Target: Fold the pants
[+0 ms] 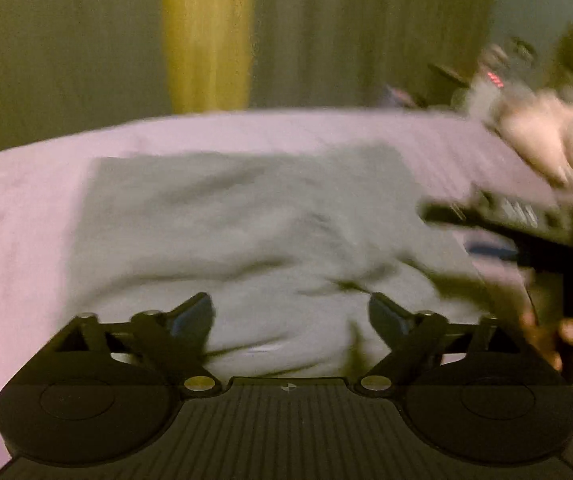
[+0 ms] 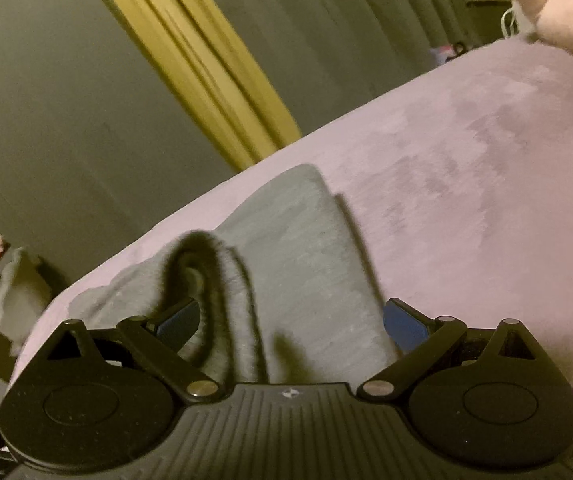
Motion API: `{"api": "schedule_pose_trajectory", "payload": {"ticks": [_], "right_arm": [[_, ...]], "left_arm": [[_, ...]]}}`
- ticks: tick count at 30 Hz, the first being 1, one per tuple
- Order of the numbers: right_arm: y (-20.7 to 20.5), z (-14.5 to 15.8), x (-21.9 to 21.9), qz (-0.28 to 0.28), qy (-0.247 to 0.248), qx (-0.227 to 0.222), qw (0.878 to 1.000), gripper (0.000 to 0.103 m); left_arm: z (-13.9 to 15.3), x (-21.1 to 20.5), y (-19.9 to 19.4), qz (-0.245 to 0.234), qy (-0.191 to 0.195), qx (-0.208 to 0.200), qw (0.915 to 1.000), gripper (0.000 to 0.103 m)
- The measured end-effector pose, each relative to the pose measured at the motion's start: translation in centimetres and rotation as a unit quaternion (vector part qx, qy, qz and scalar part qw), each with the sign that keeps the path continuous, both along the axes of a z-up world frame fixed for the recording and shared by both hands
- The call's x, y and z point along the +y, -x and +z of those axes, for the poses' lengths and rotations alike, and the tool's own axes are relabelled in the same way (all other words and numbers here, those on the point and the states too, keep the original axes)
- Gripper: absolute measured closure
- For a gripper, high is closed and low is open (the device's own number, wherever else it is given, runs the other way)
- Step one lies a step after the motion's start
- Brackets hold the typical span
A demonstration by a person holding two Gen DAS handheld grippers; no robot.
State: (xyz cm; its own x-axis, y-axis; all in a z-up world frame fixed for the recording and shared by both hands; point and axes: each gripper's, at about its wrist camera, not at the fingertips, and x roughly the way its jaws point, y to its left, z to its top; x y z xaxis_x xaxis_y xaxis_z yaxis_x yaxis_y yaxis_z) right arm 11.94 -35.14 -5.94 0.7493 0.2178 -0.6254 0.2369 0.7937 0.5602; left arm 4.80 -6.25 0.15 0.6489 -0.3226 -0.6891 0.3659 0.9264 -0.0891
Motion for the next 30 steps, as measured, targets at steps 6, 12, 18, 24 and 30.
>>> {"api": "schedule_pose_trajectory", "payload": {"ticks": [6,12,18,24,30], "right_arm": [[-0.3,-0.8,0.5,0.019,-0.112,0.034,0.993,0.004],[-1.2,-1.4,1.5,0.032,-0.154,0.07,0.985,0.004],[-2.6,-2.2,1.3,0.01,-0.207,0.095,0.974,0.004],[-3.2,-2.2,1.8,0.022,-0.221,0.092,0.971,0.004],[-6.0,-2.2,3.4,0.069,-0.198,0.139,0.968,0.004]], "left_arm": [[1.3,9.8,0.1,0.237,0.088,-0.038,0.9668,0.003],[-2.0,14.1,-3.6,0.339,0.158,0.077,0.9242,0.003],[-3.1,15.1,-3.2,0.338,0.186,0.102,0.917,0.003],[-4.1,15.5,-3.6,0.34,0.207,0.115,0.9099,0.003],[-4.4,15.1,-3.9,0.328,0.201,0.131,0.9136,0.003]]}}
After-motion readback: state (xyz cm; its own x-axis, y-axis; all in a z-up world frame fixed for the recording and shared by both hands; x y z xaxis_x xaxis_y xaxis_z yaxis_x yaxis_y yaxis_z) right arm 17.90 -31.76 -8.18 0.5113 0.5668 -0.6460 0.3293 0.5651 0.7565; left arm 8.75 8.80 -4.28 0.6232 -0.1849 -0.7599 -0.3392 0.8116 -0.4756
